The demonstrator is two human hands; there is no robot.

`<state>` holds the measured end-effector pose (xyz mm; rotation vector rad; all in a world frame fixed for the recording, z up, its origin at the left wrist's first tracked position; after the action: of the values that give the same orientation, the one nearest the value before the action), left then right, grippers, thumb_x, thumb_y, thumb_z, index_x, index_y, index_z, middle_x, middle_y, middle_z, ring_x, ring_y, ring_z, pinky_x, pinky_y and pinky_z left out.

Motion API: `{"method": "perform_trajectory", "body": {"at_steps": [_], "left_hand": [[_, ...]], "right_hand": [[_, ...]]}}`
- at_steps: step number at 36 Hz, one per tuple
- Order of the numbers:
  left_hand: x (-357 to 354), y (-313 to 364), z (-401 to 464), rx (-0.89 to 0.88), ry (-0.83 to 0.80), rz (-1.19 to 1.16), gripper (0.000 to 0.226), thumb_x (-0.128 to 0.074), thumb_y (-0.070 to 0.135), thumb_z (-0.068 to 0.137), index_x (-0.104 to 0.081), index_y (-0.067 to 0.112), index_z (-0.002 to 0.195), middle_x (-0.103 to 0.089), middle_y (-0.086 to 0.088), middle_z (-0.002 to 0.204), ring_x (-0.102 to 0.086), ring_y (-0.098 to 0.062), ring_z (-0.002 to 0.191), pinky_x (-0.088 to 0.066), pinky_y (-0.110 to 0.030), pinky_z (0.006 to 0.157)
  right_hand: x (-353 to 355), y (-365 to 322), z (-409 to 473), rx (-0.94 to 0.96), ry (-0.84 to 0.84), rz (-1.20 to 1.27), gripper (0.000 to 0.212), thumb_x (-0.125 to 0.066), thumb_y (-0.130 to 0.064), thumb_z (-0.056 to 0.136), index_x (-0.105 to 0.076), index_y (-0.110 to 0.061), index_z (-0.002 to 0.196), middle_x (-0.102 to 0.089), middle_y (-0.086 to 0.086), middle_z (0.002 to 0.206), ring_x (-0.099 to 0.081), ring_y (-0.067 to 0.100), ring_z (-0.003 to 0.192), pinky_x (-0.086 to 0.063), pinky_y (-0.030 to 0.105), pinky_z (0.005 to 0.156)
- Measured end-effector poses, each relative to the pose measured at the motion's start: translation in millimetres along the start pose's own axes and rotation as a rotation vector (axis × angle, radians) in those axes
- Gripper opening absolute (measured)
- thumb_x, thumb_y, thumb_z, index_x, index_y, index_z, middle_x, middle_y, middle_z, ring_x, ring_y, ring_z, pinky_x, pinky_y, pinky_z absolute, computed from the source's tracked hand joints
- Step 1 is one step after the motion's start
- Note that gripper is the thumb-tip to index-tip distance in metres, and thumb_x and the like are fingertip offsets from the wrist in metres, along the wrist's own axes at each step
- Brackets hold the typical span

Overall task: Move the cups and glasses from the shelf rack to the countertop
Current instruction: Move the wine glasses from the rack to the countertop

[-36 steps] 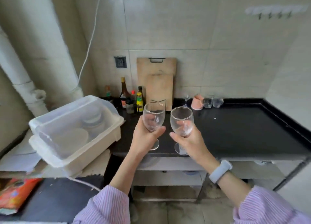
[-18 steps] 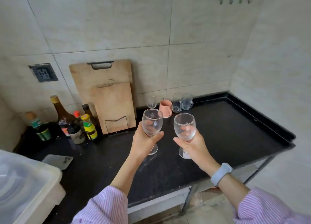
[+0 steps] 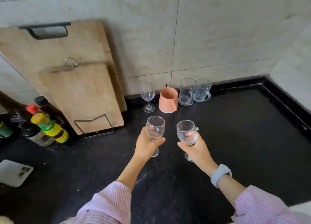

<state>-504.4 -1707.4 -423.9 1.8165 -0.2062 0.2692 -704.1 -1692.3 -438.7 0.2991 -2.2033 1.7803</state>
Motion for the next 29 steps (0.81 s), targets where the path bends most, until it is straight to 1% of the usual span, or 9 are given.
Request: {"method": "perform_trajectory", "body": {"at_steps": [4, 8, 12, 16, 19, 21, 23, 27, 29], "left_hand": [[-5.8, -29.3, 37.7, 0.072, 0.019, -0.006, 0.046, -0.079, 0.017, 0.067, -0.051, 0.023, 0.104, -0.062, 0.008, 0.095, -0.061, -0.011, 0.09, -0.045, -0.025, 0.075], [-5.8, -46.6, 76.8, 0.091, 0.035, 0.026, 0.047, -0.079, 0.018, 0.067, -0.05, 0.026, 0.103, -0.061, 0.013, 0.093, -0.059, -0.007, 0.088, -0.044, -0.023, 0.075], [-3.2, -55.9, 111.9, 0.081, 0.046, 0.073, 0.05, -0.08, 0.02, 0.067, -0.048, 0.031, 0.105, -0.058, 0.019, 0.094, -0.057, -0.003, 0.089, -0.044, -0.023, 0.076], [2.2, -60.2, 137.4, 0.053, 0.08, 0.082, 0.053, -0.081, 0.019, 0.064, -0.049, 0.034, 0.105, -0.058, 0.02, 0.092, -0.058, -0.001, 0.087, -0.046, -0.019, 0.072], [7.1, -61.2, 149.9, 0.028, 0.136, 0.059, 0.054, -0.081, 0.018, 0.063, -0.049, 0.036, 0.102, -0.058, 0.019, 0.092, -0.058, -0.002, 0.087, -0.048, -0.019, 0.072], [9.3, -61.5, 156.4, 0.016, 0.167, 0.041, 0.054, -0.081, 0.017, 0.064, -0.049, 0.035, 0.104, -0.058, 0.018, 0.094, -0.06, -0.005, 0.089, -0.05, -0.022, 0.075], [11.1, -60.7, 161.6, 0.003, 0.189, 0.04, 0.053, -0.081, 0.017, 0.065, -0.05, 0.034, 0.104, -0.058, 0.018, 0.094, -0.06, -0.006, 0.09, -0.051, -0.023, 0.078], [16.9, -59.1, 169.9, 0.001, 0.216, 0.048, 0.048, -0.081, 0.019, 0.066, -0.051, 0.032, 0.102, -0.058, 0.018, 0.091, -0.06, -0.007, 0.088, -0.049, -0.023, 0.078], [20.1, -57.9, 172.6, 0.008, 0.228, 0.048, 0.047, -0.081, 0.019, 0.067, -0.051, 0.03, 0.102, -0.058, 0.018, 0.089, -0.058, -0.004, 0.084, -0.045, -0.017, 0.072]], "right_hand": [[-16.6, 16.5, 40.4, -0.012, -0.042, -0.092, 0.043, -0.074, -0.032, 0.073, -0.048, -0.025, 0.107, -0.06, -0.005, 0.104, -0.058, 0.011, 0.094, -0.04, 0.013, 0.07], [-40.9, 20.1, 79.1, -0.009, -0.111, -0.108, 0.043, -0.074, -0.036, 0.072, -0.044, -0.034, 0.103, -0.057, -0.018, 0.095, -0.057, 0.003, 0.085, -0.037, 0.006, 0.066], [-60.1, 18.9, 113.4, -0.012, -0.111, -0.067, 0.043, -0.074, -0.037, 0.071, -0.045, -0.034, 0.103, -0.056, -0.024, 0.091, -0.057, -0.001, 0.081, -0.039, 0.002, 0.058], [-76.1, 16.4, 139.7, -0.005, -0.101, -0.001, 0.045, -0.074, -0.032, 0.072, -0.046, -0.034, 0.107, -0.055, -0.027, 0.091, -0.056, -0.008, 0.081, -0.038, -0.005, 0.059], [-86.6, 16.7, 156.1, -0.009, -0.104, 0.012, 0.047, -0.074, -0.03, 0.073, -0.049, -0.028, 0.113, -0.059, -0.017, 0.098, -0.058, -0.002, 0.084, -0.042, 0.003, 0.069], [-92.4, 18.4, 164.7, -0.024, -0.109, 0.021, 0.046, -0.073, -0.029, 0.074, -0.049, -0.026, 0.113, -0.062, -0.008, 0.103, -0.061, 0.007, 0.088, -0.049, 0.019, 0.079], [-96.0, 18.9, 171.6, -0.031, -0.102, 0.028, 0.042, -0.073, -0.028, 0.074, -0.052, -0.024, 0.11, -0.063, -0.003, 0.104, -0.063, 0.014, 0.093, -0.05, 0.028, 0.084], [-101.5, 12.3, 182.5, -0.021, -0.092, 0.018, 0.036, -0.07, -0.025, 0.077, -0.055, -0.015, 0.109, -0.065, 0.002, 0.099, -0.063, 0.02, 0.093, -0.05, 0.032, 0.085], [-104.0, 8.0, 186.6, -0.01, -0.107, 0.019, 0.031, -0.068, -0.022, 0.079, -0.055, -0.014, 0.106, -0.064, 0.001, 0.091, -0.062, 0.013, 0.083, -0.049, 0.024, 0.078]]}}
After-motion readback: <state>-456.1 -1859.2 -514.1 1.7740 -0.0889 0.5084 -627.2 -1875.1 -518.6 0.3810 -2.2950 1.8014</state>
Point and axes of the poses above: each hand's wrist, its own z-axis towards the middle knuckle, its own x-axis out of the back of the hand, y = z × x, the point moved 8 cm from there along z, towards the middle knuckle
